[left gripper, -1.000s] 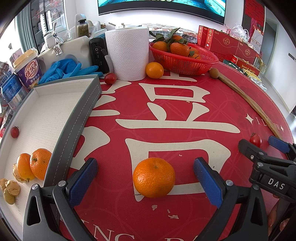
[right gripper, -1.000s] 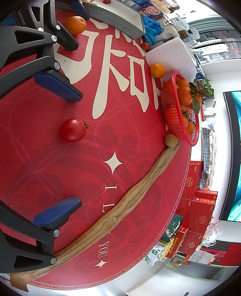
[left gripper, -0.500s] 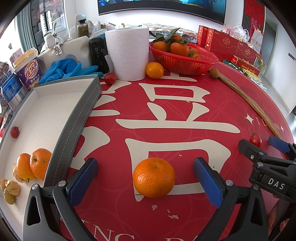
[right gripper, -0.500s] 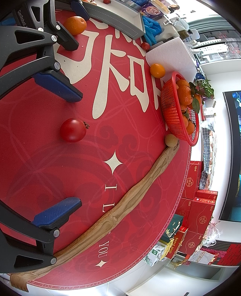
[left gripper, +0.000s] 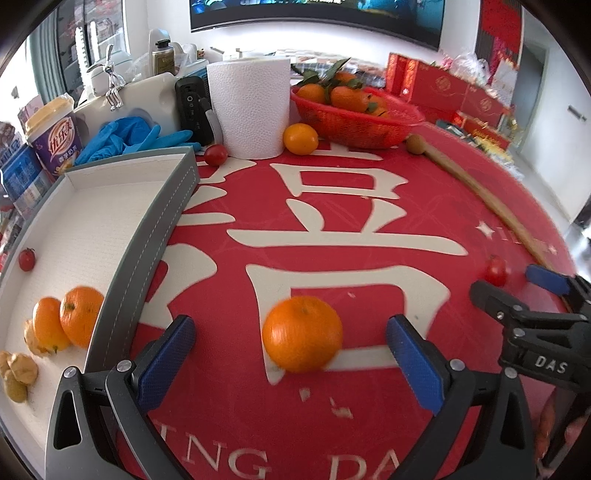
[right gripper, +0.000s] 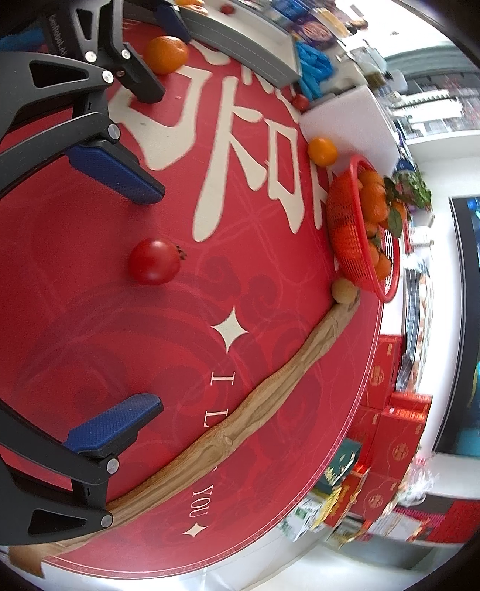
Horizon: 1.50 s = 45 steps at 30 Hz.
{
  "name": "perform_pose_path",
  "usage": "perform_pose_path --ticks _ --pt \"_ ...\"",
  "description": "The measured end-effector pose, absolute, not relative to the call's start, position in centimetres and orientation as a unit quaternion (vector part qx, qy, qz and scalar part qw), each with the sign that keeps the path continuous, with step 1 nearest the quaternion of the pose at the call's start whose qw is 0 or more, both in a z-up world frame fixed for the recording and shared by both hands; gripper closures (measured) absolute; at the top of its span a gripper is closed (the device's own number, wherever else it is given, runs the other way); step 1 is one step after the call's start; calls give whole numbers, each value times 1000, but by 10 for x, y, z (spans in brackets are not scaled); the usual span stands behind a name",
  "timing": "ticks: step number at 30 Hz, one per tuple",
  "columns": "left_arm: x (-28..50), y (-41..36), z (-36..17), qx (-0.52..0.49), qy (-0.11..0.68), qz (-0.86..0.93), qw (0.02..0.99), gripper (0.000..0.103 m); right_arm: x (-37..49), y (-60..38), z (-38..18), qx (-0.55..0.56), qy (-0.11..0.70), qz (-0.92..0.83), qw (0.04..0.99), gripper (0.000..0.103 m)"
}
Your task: Organize fruits
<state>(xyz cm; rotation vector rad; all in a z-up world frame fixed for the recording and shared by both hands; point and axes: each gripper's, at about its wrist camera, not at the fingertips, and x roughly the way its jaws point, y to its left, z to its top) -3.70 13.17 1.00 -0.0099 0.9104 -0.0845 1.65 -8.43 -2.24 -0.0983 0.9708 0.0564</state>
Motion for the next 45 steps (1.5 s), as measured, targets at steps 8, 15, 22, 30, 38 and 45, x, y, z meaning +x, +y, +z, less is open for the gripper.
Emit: perform_pose_path --ticks 8,15,22,30,38,45 --pt "-52 140 15 5 428 -44 902 0 0 -98 -23 -57 465 50 882 0" --pt "-30 122 10 28 440 -28 897 1 -1 -100 -23 -57 464 47 883 0" --pt "-26 121 10 15 446 -37 894 1 6 -98 -22 -52 465 37 883 0" --pt "-26 120 10 14 446 -36 894 1 19 -84 -22 -58 465 47 882 0" --pt "-27 120 10 13 447 -36 894 1 20 -82 -23 -60 465 50 882 0" --pt "-26 120 9 13 446 -36 894 1 20 -83 -23 -60 465 50 882 0"
